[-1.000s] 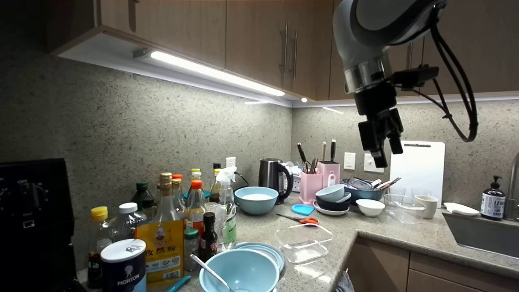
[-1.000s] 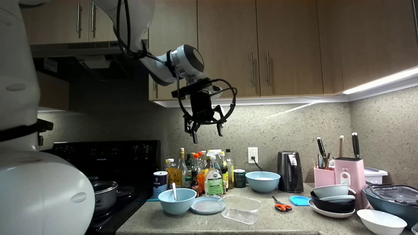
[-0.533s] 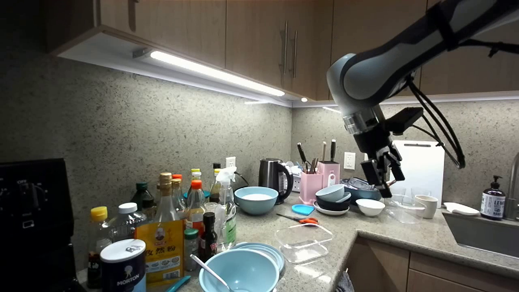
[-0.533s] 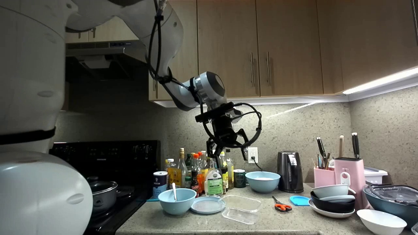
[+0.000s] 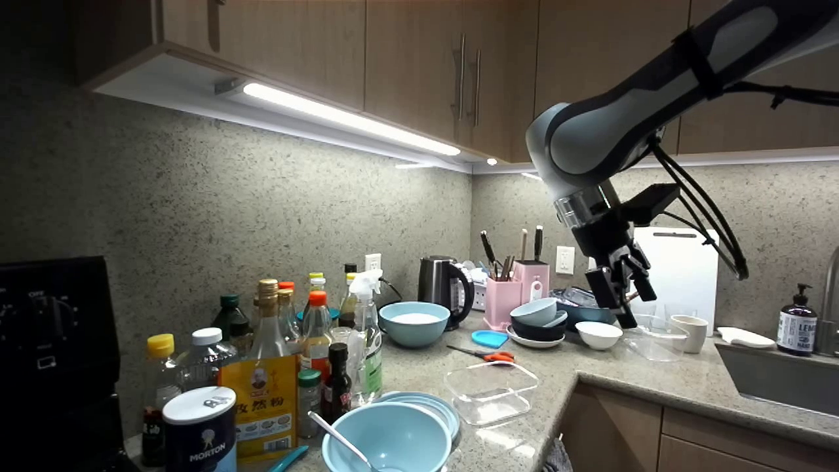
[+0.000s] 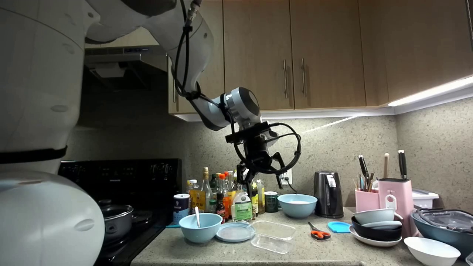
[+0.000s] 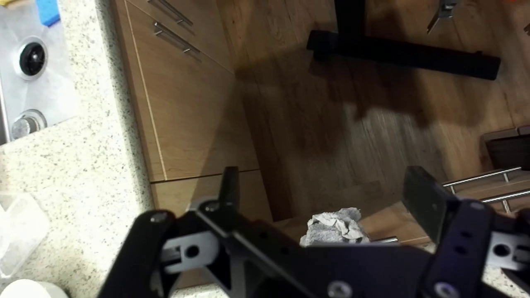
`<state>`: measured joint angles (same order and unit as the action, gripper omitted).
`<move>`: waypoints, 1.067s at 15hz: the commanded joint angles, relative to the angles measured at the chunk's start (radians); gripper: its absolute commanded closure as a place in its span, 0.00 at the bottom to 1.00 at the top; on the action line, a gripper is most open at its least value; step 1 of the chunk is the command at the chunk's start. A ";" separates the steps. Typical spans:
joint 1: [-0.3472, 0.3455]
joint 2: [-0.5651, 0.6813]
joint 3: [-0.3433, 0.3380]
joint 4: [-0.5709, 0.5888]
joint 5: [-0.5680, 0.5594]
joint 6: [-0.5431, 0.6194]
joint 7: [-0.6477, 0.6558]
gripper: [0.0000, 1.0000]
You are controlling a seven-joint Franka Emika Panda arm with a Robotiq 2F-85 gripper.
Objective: Put the clear lunch box beside the sink and then move the blue bowl to the right
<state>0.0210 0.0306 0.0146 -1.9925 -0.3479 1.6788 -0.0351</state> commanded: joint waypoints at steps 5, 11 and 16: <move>-0.069 0.365 -0.051 0.252 0.176 -0.039 -0.118 0.00; -0.070 0.417 -0.054 0.265 0.145 -0.011 -0.083 0.00; -0.090 0.503 -0.038 0.415 0.373 -0.028 0.002 0.00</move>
<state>-0.0493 0.4517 -0.0381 -1.6982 -0.0910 1.6651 -0.0956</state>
